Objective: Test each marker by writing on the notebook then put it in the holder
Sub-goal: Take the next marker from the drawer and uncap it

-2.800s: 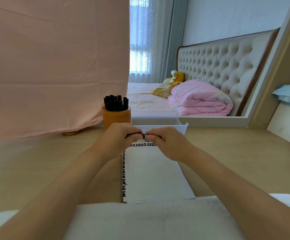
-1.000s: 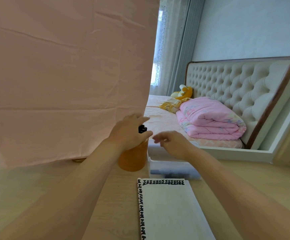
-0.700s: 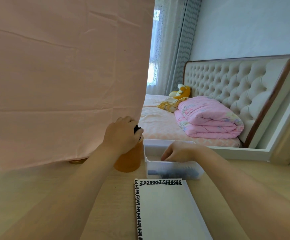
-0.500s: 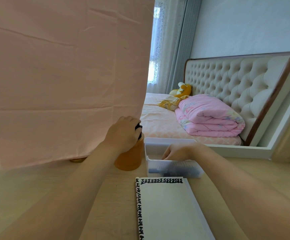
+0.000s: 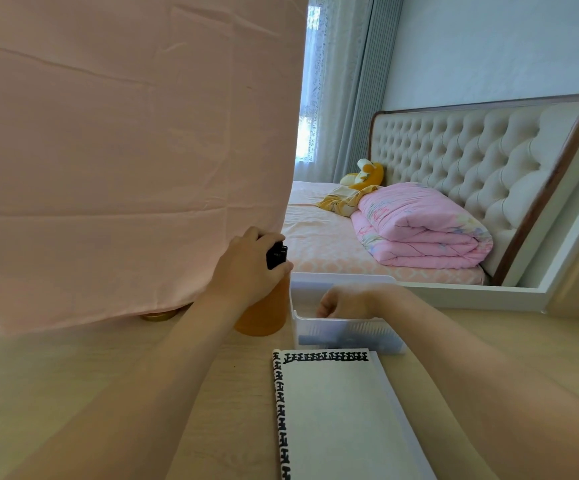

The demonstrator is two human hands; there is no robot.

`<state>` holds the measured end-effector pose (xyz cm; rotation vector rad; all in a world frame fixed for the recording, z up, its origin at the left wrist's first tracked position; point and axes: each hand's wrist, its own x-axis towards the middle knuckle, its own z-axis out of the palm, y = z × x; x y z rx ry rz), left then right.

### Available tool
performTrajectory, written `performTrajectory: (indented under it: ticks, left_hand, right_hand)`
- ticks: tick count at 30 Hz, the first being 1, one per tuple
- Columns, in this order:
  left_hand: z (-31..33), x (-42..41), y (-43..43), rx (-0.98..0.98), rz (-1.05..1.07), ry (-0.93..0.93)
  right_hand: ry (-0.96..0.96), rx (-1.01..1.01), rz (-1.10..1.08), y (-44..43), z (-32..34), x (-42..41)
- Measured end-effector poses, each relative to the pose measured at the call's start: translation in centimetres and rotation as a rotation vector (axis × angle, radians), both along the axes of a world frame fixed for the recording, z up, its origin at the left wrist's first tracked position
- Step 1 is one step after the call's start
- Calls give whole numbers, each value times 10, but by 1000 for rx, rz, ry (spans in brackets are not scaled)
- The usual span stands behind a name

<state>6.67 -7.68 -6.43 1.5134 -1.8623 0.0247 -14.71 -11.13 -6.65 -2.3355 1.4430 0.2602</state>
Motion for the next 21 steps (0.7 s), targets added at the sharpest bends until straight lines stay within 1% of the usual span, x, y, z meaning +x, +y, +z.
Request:
performTrajectory:
  ticks: [2,3,5,7,8,9,10,12,14,16,18,21]
  left_hand:
    - [-1,0,1,-1,20,-50]
    - [-1,0,3,-38,53,-100]
    - [2,-5,13,-191,77,-156]
    - [6,-14,27,-357,-23,-177]
    - [7,-19,33,-388,-111,-190]
    - [7,-25,39,-363,-206,-193]
    - [5,-30,45,-296,-285,-190]
    - [-7,-37,51,-146,-371,-182]
    - [-22,-39,50,-20,-388,-160]
    - [-32,-38,51,72,-376,-89]
    - [-36,-39,53,118,-358,-8]
    - [-36,-40,56,164,-348,87]
  right_hand:
    - [-96,-11,-27,-1,-4,0]
    - [-163,-14,-57,-2,-5,-1]
    - [-282,-1,-102,-3,-2,-3]
    - [-291,3,-82,-2,4,-8]
    - [-264,10,-62,-1,6,-10]
    - [-232,21,-44,1,8,-13]
    - [-198,28,-35,2,9,-14]
    - [-107,14,-24,5,11,-15]
    - [16,20,-11,8,12,-14]
    - [93,77,-19,8,12,-11]
    - [102,118,-19,6,12,-8]
    - [62,139,2,5,10,0]
